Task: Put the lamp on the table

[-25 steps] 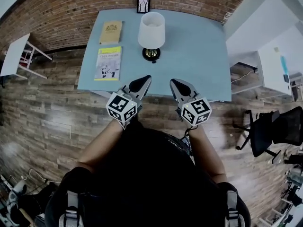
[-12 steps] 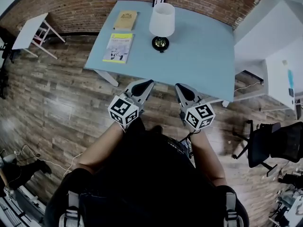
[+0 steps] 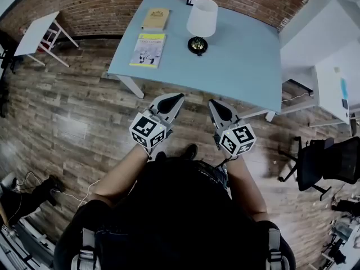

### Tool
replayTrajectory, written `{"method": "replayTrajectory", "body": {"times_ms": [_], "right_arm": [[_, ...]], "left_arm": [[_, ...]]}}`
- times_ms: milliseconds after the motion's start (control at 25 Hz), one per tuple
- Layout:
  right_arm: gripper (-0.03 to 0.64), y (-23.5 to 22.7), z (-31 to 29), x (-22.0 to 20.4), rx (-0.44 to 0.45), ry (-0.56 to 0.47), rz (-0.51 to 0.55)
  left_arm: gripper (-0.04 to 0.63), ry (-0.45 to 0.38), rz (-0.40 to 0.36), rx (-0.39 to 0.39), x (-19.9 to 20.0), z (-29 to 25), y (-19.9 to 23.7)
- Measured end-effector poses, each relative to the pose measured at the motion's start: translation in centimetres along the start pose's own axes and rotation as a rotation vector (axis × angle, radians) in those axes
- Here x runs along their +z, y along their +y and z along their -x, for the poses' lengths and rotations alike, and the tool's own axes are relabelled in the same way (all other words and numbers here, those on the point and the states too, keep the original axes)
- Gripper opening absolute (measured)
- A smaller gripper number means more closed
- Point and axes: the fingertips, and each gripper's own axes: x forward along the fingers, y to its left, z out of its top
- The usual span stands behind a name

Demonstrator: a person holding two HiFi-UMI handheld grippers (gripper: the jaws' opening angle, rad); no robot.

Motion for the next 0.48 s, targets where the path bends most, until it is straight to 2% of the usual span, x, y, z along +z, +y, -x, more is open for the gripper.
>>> {"method": "replayTrajectory", "body": {"times_ms": [200, 480], "right_arm": [[0.015, 5.7, -0.5, -1.1, -0.002, 0.008, 0.013], [0.015, 12.1, -0.6, -2.0, -0.047, -0.03, 0.012]], "left_arm": [[0.009, -0.003, 0.002, -0.044, 0.4, 4.4, -0.3], [0.009, -0.012, 0.0, -0.079, 0.2, 10.3, -0.3]]}}
